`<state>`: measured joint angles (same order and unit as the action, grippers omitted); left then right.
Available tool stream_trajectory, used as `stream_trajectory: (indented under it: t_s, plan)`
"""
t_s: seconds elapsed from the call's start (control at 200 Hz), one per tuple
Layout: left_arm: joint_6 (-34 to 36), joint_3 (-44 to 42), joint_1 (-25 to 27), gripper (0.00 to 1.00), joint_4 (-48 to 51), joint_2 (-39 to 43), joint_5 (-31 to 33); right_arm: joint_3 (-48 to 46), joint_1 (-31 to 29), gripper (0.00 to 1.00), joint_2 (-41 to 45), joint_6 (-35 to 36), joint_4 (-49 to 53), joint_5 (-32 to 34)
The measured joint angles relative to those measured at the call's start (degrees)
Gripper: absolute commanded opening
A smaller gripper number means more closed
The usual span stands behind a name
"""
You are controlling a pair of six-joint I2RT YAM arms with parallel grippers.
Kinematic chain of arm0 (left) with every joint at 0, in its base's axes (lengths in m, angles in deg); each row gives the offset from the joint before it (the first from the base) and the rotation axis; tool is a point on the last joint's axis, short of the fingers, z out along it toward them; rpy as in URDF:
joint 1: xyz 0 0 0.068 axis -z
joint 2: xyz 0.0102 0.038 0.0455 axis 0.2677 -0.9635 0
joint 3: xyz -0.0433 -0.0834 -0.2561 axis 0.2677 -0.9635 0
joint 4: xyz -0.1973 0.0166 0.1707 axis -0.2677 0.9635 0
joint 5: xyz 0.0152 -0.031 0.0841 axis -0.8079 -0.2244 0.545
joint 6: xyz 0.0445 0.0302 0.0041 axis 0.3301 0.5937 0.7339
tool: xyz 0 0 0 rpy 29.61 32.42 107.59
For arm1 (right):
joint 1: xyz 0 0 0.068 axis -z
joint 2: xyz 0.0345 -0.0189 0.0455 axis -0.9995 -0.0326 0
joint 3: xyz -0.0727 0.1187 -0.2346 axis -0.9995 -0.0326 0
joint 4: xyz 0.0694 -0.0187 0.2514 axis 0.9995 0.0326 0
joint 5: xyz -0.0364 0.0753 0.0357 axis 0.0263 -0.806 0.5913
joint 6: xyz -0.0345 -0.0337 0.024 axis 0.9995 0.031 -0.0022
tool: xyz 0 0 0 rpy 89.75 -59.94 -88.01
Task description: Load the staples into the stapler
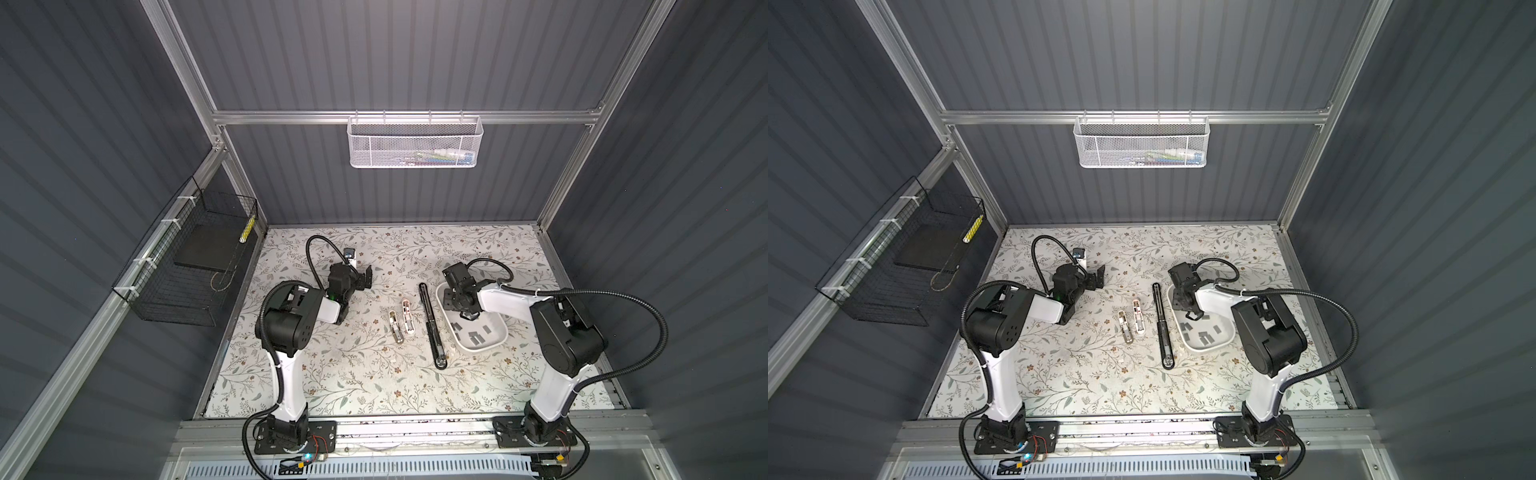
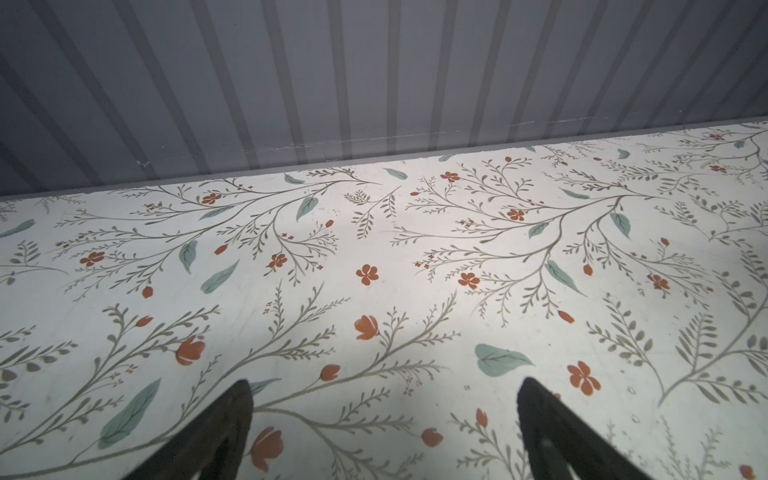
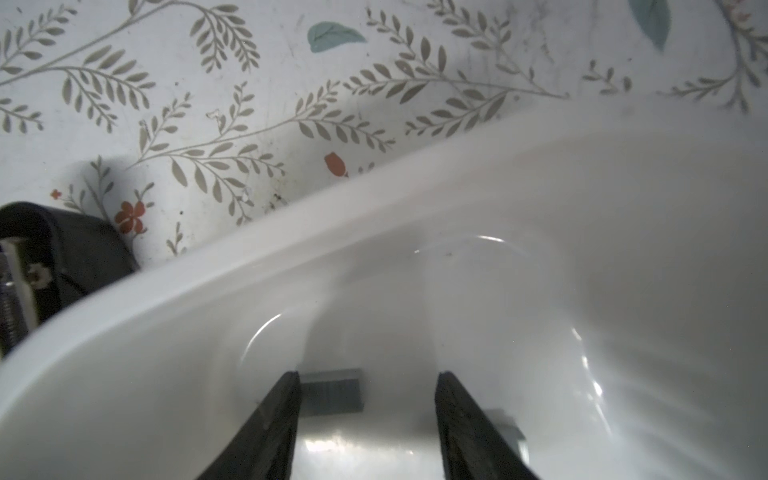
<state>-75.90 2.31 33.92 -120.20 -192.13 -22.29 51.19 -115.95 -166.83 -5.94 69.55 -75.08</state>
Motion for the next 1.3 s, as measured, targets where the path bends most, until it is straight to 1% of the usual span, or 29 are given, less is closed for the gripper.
stream_trajectory:
  t_s: [0.325, 0.42, 0.525, 0.635, 0.725, 0.79, 0.9, 0.945, 1.02, 1.041, 1.066, 1.091, 1.301]
  plan:
    - [-0.02, 0.0, 0.0, 0.99, 0.0, 0.0, -0.11, -0.61, -0.07, 0.42, 0.57, -1.44, 1.25, 4.81]
    - [-0.02, 0.0, 0.0, 0.99, 0.0, 0.0, -0.11, -1.77, -0.02, 0.42, 1.68, -1.55, 1.62, 5.64]
    - [-0.02, 0.0, 0.0, 0.99, 0.0, 0.0, -0.11, -3.5, 0.02, 0.5, 3.78, -0.92, 0.96, 5.03]
    - [-0.04, 0.0, 0.0, 0.99, 0.0, 0.0, -0.09, -4.9, 0.02, 0.61, 6.43, 0.42, -1.44, 1.97]
    - [-0.04, 0.0, 0.0, 0.99, 0.0, 0.0, -0.09, -4.9, 0.0, 0.68, 7.26, 1.51, -3.26, 0.07]
    - [-0.04, 0.04, 0.0, 0.99, 0.02, 0.0, -0.09, -4.87, 0.0, 0.71, 7.17, 1.99, -4.04, -0.72]
    - [-0.31, 0.61, 0.0, 0.99, 0.57, 0.0, -0.09, -4.87, 0.0, 0.73, 6.64, 2.78, -4.44, -1.38]
    - [-0.42, 0.83, -0.02, 0.99, 0.7, 0.0, -0.07, -4.85, 0.02, 0.76, 6.08, 2.95, -4.68, -1.73]
    - [-0.44, 0.96, -0.02, 0.99, 0.87, 0.0, -0.07, -4.74, 0.02, 0.83, 4.72, 3.39, -4.92, -2.19]
    - [-0.44, 0.96, 0.0, 0.99, 0.92, 0.0, -0.07, -4.7, 0.02, 0.87, 4.37, 3.43, -4.92, -2.36]
    - [-0.44, 0.96, 0.0, 0.99, 0.92, 0.0, -0.07, -4.63, 0.02, 0.95, 3.89, 3.78, -4.87, -2.6]
    - [-0.44, 0.96, 0.0, 0.99, 0.92, 0.0, -0.04, -4.61, 0.02, 0.98, 3.48, 4.02, -4.85, -2.71]
    - [-0.48, 0.96, -0.02, 0.99, 0.9, 0.0, -0.07, -2.8, 0.02, 0.99, 0.87, 4.35, -4.79, -2.8]
